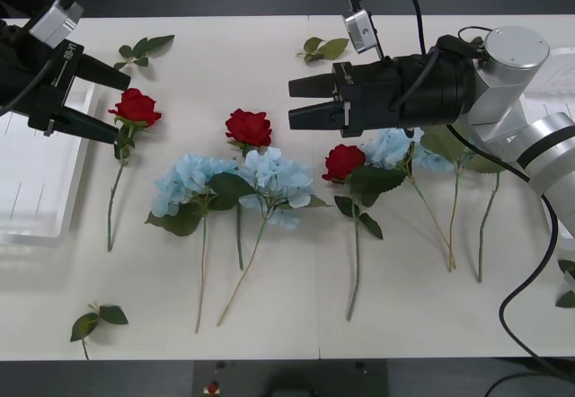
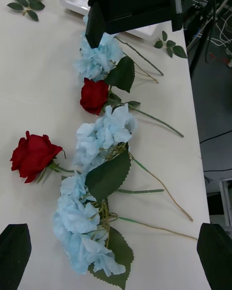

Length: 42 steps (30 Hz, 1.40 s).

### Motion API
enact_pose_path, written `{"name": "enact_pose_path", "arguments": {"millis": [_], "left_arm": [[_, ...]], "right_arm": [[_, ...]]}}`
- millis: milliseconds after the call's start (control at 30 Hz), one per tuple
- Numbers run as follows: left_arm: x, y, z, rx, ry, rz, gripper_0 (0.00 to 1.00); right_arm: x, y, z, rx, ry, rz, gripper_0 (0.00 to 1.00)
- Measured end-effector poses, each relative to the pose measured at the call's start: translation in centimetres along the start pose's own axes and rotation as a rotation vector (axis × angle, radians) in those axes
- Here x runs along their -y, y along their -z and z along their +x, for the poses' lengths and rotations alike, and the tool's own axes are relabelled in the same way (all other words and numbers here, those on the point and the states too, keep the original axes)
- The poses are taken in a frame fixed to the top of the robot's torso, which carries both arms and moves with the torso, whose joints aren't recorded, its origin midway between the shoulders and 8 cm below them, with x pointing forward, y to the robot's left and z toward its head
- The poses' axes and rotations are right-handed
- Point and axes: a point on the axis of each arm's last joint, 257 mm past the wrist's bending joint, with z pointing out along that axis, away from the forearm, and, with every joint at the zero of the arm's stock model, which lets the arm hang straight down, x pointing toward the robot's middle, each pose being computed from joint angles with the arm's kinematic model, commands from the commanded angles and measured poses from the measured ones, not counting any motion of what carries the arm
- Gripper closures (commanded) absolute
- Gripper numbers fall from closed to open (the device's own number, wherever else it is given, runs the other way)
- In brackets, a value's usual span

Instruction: Put the red flowers into the right box and the blue flowers into the left box

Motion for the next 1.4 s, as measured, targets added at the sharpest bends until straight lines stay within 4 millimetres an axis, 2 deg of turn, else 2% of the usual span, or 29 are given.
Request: {"name": "enact_pose_path", "arguments": {"millis": [100,200,267,467,567,633,833,933,1067,1133,1233,1400], "left_arm": [[-0.4,0.0,-0.2,0.007,-0.001,-0.017,0.0],[-1.1,0.0,0.1,-0.006,-0.001,-0.044,0.0],[-1.8,0.1,0.7,-0.029,-0.002,-0.071,0.0],[-3.5,0.4,2.6,-0.104,-0.004,-0.136,0.0],[-3.9,0.5,3.6,-0.144,-0.003,-0.155,0.0],[-4.3,0.7,4.3,-0.173,0.016,-0.171,0.0],[-5.2,1.3,6.2,-0.223,0.269,-0.239,0.0],[-5.5,1.6,7.0,-0.252,0.278,-0.26,0.0],[-6.1,2.1,8.2,-0.275,0.432,-0.314,0.0],[-6.3,2.4,8.8,-0.281,0.529,-0.346,0.0],[-6.9,2.7,9.5,-0.294,0.582,-0.385,0.0],[-7.9,2.2,11.5,-0.318,0.73,-0.475,0.0]], "right_arm": [[0.0,0.0,0.2,-0.001,-0.004,0.001,0.0],[0.5,0.2,2.8,-0.02,-0.053,0.013,0.0],[0.8,0.2,3.8,-0.024,-0.075,0.027,0.0],[1.1,0.3,3.1,-0.027,-0.057,0.034,0.0],[1.2,0.6,3.2,-0.114,-0.002,0.033,0.0],[1.3,1.4,3.0,-0.195,-0.034,0.042,0.0],[1.0,6.0,0.6,-0.395,-0.552,0.194,0.0],[1.7,8.1,0.3,-0.483,-0.682,0.326,0.0],[3.3,10.8,1.1,-0.578,-0.75,0.51,0.0],[4.4,13.1,2.0,-0.613,-0.779,0.615,0.0],[5.9,16.8,3.1,-0.636,-0.84,0.774,0.0],[7.6,22.3,3.4,-0.617,-0.865,0.946,0.0]]}}
